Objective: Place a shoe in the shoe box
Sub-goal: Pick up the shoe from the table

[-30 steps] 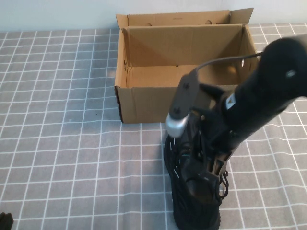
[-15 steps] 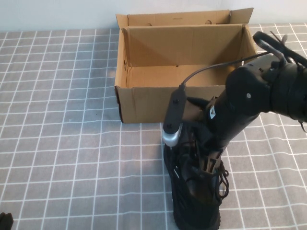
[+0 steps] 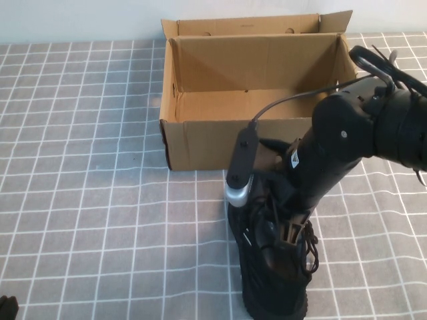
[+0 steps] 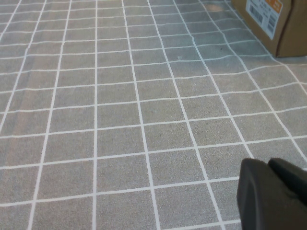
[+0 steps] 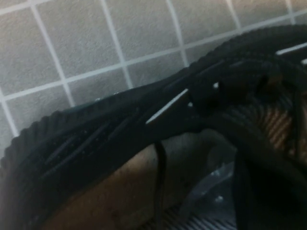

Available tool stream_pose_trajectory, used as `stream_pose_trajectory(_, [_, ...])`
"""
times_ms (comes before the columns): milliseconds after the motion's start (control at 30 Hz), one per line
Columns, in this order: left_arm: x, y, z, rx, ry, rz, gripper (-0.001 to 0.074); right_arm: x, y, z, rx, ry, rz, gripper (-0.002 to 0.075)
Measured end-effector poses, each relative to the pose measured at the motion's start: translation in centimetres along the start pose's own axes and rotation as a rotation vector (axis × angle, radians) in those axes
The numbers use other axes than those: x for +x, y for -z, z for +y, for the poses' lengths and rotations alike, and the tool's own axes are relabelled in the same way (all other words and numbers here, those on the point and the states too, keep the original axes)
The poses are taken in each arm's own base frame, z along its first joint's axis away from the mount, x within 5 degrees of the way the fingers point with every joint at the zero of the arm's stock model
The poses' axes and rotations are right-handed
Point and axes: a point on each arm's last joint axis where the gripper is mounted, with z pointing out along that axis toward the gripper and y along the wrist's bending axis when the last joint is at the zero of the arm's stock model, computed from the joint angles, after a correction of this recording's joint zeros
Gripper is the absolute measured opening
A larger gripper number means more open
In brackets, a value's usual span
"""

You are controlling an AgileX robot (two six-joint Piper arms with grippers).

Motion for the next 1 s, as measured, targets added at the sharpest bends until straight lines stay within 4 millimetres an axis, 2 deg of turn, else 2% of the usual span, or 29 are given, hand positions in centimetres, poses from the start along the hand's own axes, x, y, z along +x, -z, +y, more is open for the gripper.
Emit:
stream_pose_trajectory(133, [0.0,0.0,0.0,0.0,0.0,0.0,-0.0001,0.2,0.4,0.2,-0.011,-0.032,0.016,0.0001])
stream_pose_trajectory(267, [0.0,0.0,0.0,0.0,0.0,0.0,-0.0001,0.5,2.8,0.7,-0.01,-0.047,0.012,-0.0003])
stream_pose_trajectory(367, [0.0,0.0,0.0,0.0,0.0,0.0,-0.0001,0.9,6.3,1.6,-0.012,-0.057,-0.027,-0.0004])
stream_pose_trajectory(533, [0.0,0.0,0.0,0.0,0.0,0.0,-0.0001,1.0,13.6,3.1,-0.001,-0.049,-0.131,-0.0004])
stream_pose_trajectory(633, [0.0,0.0,0.0,0.0,0.0,0.0,-0.0001,0.9,17.0,3.5,0.019,-0.032,-0.184,-0.0004])
stream_pose_trajectory(733, [0.0,0.0,0.0,0.0,0.0,0.0,-0.0001,0.5,19.5,3.6,0.043,-0.02,-0.235,-0.0004])
stream_pose_trajectory(833, [0.0,0.0,0.0,0.0,0.0,0.0,-0.0001,0.2,20.6,3.5,0.063,0.003,-0.267,-0.0005])
stream_pose_trajectory(1000, [0.0,0.0,0.0,0.0,0.0,0.0,-0.0001,0.1,20.7,3.5,0.073,0.064,-0.269,-0.0005])
